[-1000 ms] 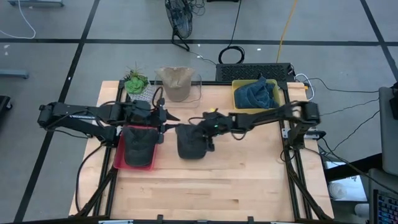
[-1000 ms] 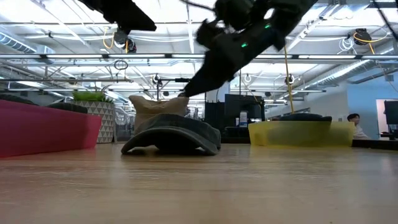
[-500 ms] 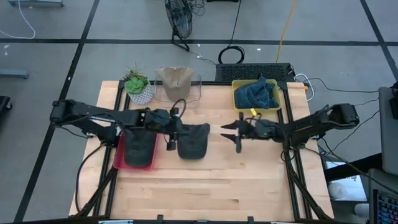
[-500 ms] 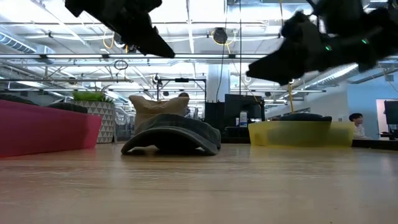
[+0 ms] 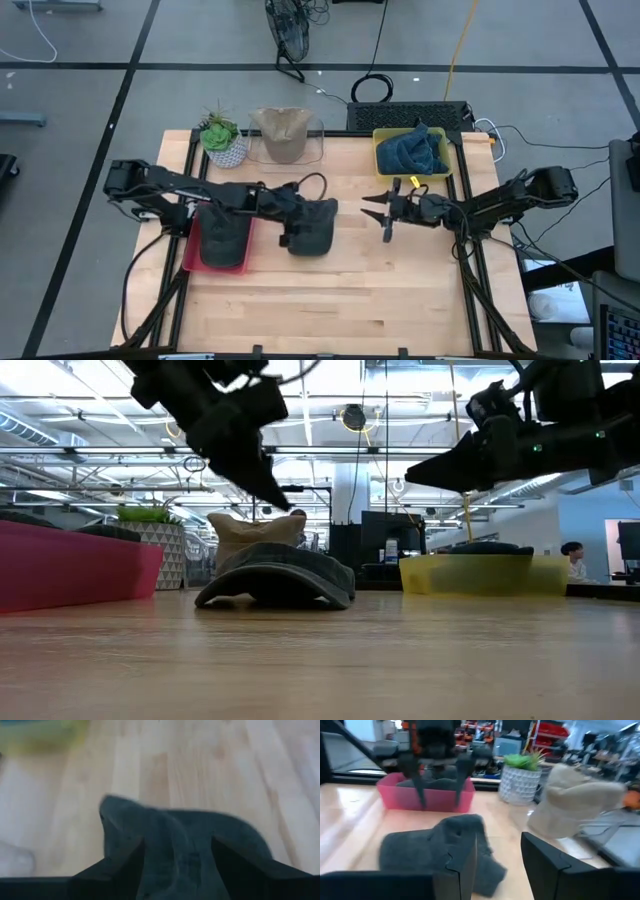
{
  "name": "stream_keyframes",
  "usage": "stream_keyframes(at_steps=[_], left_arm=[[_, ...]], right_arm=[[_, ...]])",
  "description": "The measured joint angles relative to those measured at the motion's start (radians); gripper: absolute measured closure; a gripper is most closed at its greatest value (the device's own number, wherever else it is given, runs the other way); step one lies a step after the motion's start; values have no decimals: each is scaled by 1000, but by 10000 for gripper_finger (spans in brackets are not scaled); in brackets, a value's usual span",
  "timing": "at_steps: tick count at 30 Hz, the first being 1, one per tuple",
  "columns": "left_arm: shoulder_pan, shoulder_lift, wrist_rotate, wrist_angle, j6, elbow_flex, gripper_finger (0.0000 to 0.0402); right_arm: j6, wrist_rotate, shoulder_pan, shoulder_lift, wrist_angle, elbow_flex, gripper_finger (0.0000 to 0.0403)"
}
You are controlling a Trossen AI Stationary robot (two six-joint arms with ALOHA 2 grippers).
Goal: Pick & Place hat
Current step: Put the black cap into the red bin
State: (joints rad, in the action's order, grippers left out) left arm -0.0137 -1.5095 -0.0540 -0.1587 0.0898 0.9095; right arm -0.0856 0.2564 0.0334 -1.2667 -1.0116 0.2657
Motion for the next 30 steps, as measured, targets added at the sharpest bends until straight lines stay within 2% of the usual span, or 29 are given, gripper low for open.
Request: stream_keyframes(at_steps=[3,12,19,30], left_arm=[[-2,-43,0,-47,-22,18,170],[1,-76,-18,-48,-97,20,226],[-3,-90,31,-44,-101,20,263],[-3,-167,-27,-41,-56,20,275]], right_arm=[[-42,37,-7,0,-14,0,273],[-61,31,-59,0,-24,0,273],[-64,31,-66,0,-6,0,273],[-25,29,-65,0,26,0,273]])
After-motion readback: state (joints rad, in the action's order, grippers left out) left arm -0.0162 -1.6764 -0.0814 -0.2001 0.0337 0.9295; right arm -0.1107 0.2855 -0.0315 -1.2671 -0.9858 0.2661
